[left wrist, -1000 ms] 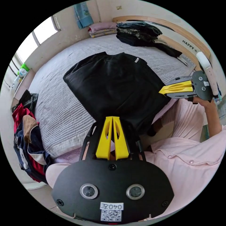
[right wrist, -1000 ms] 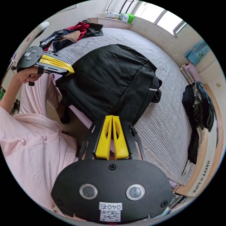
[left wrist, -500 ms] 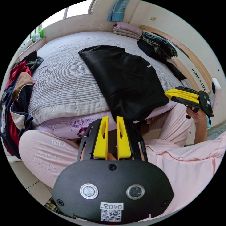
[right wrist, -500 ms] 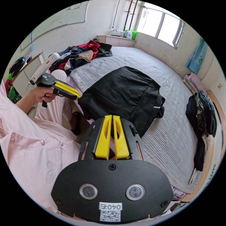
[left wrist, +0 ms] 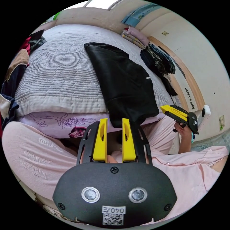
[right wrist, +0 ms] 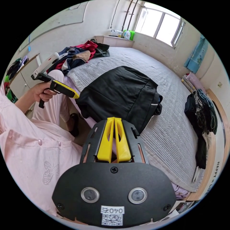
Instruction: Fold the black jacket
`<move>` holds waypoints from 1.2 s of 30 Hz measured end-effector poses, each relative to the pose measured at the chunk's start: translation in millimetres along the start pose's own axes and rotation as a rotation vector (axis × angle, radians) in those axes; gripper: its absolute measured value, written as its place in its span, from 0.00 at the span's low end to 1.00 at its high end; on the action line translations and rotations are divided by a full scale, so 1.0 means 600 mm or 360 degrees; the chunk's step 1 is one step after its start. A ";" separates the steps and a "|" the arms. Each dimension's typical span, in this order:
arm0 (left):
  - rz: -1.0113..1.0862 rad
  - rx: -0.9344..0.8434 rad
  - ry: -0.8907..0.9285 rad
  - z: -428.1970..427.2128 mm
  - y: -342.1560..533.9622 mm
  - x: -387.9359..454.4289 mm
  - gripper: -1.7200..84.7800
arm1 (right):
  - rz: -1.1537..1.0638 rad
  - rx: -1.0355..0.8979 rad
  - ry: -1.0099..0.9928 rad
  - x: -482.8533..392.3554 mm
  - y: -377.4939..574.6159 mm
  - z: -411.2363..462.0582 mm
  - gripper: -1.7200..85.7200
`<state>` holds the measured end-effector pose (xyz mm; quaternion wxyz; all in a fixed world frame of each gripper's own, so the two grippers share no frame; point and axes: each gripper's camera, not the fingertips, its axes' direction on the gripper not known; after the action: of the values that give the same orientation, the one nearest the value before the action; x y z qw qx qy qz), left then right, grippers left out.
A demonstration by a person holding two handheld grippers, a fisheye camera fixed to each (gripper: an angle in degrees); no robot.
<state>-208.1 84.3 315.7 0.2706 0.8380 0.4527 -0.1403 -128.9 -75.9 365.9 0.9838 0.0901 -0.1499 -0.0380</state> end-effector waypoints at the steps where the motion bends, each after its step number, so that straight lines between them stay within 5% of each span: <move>1: -0.0007 0.0008 0.0012 -0.006 -0.001 -0.007 0.10 | 0.0004 -0.0002 0.0011 -0.001 0.006 0.003 0.01; 7: -0.0063 0.0009 0.0264 -0.034 -0.022 -0.058 0.12 | 0.0037 -0.0005 -0.0008 -0.007 0.026 0.021 0.01; 19: -0.0097 -0.0073 0.0237 -0.016 -0.029 -0.074 0.10 | 0.0009 -0.0037 0.0039 -0.048 0.057 0.044 0.02; 29: 0.0011 0.0075 0.0617 -0.112 -0.075 -0.059 0.01 | -0.0438 -0.0021 0.0057 -0.186 0.027 0.065 0.20; 36: 0.0231 0.0124 0.0506 -0.168 -0.109 0.001 0.01 | -0.0463 0.0002 0.0324 -0.250 -0.018 0.089 0.21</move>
<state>-263.3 172.2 376.0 0.1723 0.8898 0.4225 -0.0035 -288.4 -80.0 371.0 0.9780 0.1149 -0.0348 -0.1705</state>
